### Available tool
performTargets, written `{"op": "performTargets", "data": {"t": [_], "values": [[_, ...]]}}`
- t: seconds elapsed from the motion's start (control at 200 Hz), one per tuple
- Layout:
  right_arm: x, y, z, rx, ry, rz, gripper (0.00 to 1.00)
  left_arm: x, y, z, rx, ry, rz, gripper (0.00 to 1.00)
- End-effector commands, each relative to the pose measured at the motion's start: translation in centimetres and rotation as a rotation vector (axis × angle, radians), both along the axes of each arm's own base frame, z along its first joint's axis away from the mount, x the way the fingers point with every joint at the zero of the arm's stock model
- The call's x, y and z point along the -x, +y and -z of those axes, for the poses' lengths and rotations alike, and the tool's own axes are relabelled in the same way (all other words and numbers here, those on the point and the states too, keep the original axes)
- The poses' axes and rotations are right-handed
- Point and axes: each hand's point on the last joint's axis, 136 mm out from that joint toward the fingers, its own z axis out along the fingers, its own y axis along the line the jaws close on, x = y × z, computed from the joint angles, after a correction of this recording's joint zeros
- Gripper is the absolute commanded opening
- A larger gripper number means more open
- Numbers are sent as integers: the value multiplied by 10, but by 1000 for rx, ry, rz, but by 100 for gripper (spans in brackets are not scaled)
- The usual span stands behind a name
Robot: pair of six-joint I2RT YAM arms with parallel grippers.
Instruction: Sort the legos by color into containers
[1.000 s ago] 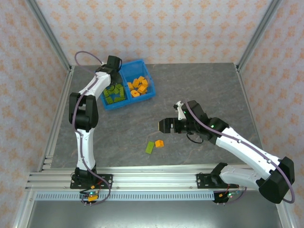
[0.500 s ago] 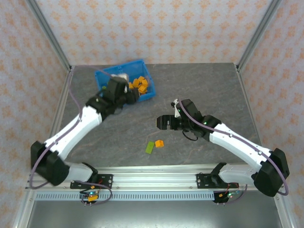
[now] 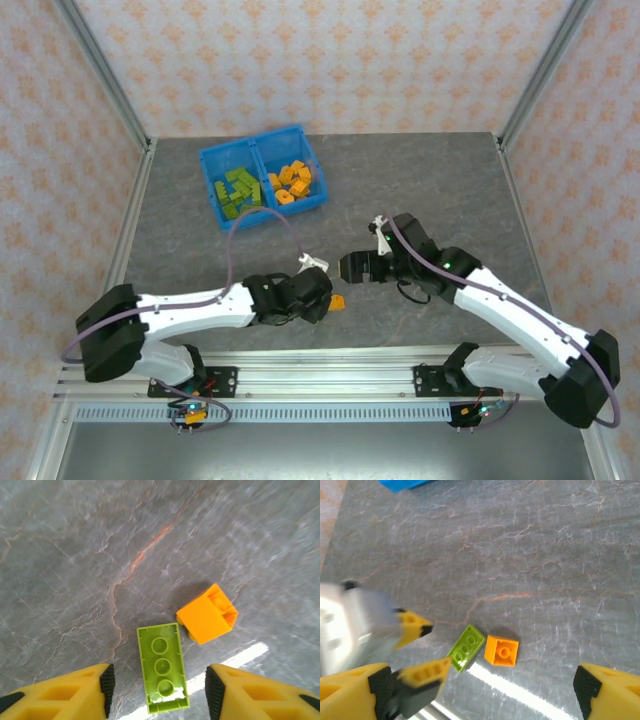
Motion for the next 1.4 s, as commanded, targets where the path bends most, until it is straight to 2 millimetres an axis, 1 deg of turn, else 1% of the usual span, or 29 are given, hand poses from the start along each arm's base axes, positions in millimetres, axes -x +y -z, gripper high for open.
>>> {"op": "performTargets", "data": {"t": [0.0,0.045,0.09,0.19,0.255,0.3,0.425,0.551,0.616,0.711,0.796,0.901,0.966,1.036,1.081,1.151,1.251,1.316,1.391], "values": [[23,-12,-6,-3,31,-38,94,-4,-3,13,1,5,-33,63],[27,-16,-5,13,39,-35,94,-2,-5,20,-15,23,-21,67],[29,-20,-2,30,48,-27,94,-1,-8,26,-30,39,-10,69],[32,-24,3,45,63,-22,94,5,-15,39,-48,69,14,69],[33,-25,6,49,69,-18,94,8,-15,45,-65,75,10,68],[34,-26,7,49,73,-18,94,9,-13,51,-80,80,-2,64],[36,-26,10,49,90,-22,94,15,-6,64,-107,104,-26,48],[48,-21,16,35,142,-71,94,19,-3,68,-105,105,-39,37],[58,-19,19,30,187,-112,94,17,2,68,-115,93,-59,33],[72,-17,24,21,251,-158,93,11,9,66,-138,59,-88,31],[73,-16,25,18,256,-161,93,4,14,63,-167,25,-105,29],[64,-14,19,8,220,-139,93,-7,16,48,-169,-17,-121,28],[60,-11,16,-11,203,-133,93,-17,19,32,-155,-53,-140,28],[56,-7,13,-30,184,-131,93,-30,29,13,-139,-102,-172,28],[52,-5,11,-40,167,-126,93,-43,40,1,-133,-138,-206,28],[44,-2,6,-52,129,-114,94,-67,63,-20,-135,-183,-267,28],[30,2,-4,-63,68,-93,93,-101,97,-59,-150,-267,-332,29],[22,3,-6,-69,38,-72,94,-123,117,-84,-124,-313,-386,29],[16,5,-7,-82,19,-54,94,-149,140,-103,-75,-331,-459,29]]}}
